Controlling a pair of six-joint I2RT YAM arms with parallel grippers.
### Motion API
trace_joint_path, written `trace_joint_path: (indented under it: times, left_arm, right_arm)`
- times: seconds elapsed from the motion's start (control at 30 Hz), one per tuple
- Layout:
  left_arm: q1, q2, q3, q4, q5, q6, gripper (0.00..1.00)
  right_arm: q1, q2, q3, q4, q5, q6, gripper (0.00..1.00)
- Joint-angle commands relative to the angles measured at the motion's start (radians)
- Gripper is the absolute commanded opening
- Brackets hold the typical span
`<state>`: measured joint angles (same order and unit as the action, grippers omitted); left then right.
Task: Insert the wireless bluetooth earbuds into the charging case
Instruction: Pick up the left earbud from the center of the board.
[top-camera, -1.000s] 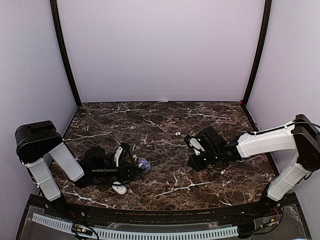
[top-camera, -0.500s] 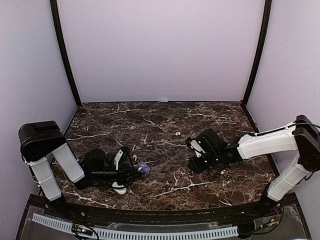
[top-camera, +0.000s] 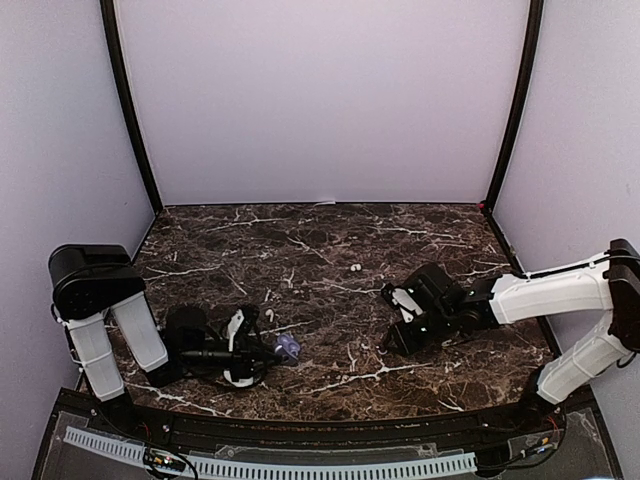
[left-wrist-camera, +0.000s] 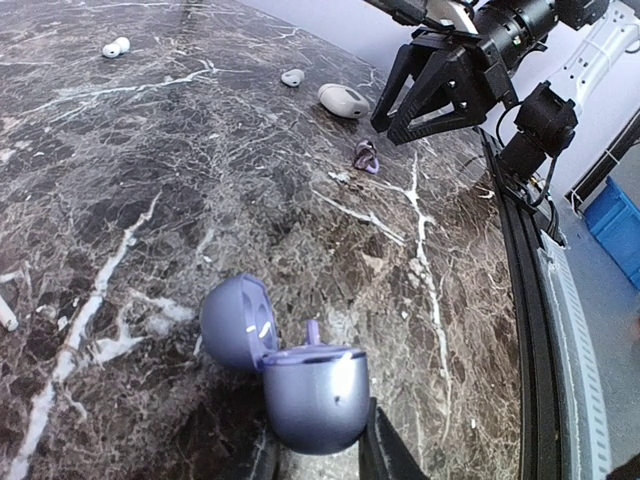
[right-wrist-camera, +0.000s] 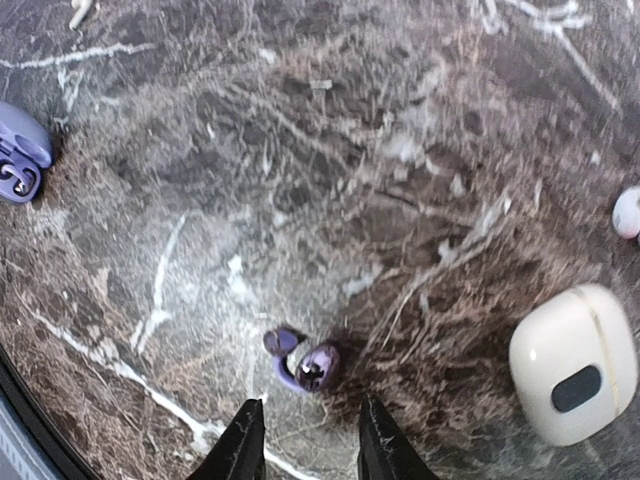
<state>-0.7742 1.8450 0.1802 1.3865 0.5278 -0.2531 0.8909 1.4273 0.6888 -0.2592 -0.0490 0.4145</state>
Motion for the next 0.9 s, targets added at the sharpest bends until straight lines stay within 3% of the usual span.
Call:
trace_joint_path:
  times: [0.0,0.3,0.5,0.67,0.87]
  left_arm:
    - [-0.023,0.023,-0.015,0.094,0.018,0.055,0.26]
    - [-0.052,0.018,-0.015,0.111,0.004,0.105,0.24]
    - [-0.065,0.007,-0.056,0.247,0.028,0.163,0.22]
    - [-0.072,0.061,-0.096,0.442,0.052,0.205,0.21]
    - [-0.089,0.045,-0.096,0.447,0.062,0.300,0.18]
  right_arm:
    - [0.008,-0.024,-0.016,-0.008,-0.045,0.018,0.32]
    - [0.025,-0.087,0.002,-0.010,-0.098,-0.174,0.35]
    - [0.065,-0.144,-0.009,0.061,-0.118,-0.246,0.38]
    - [0.139,-0.245,-0.036,0.125,-0.102,-0.530,0.43]
    - [0.221,-0.184,0.055,-0.056,0.041,-0.867,0.38]
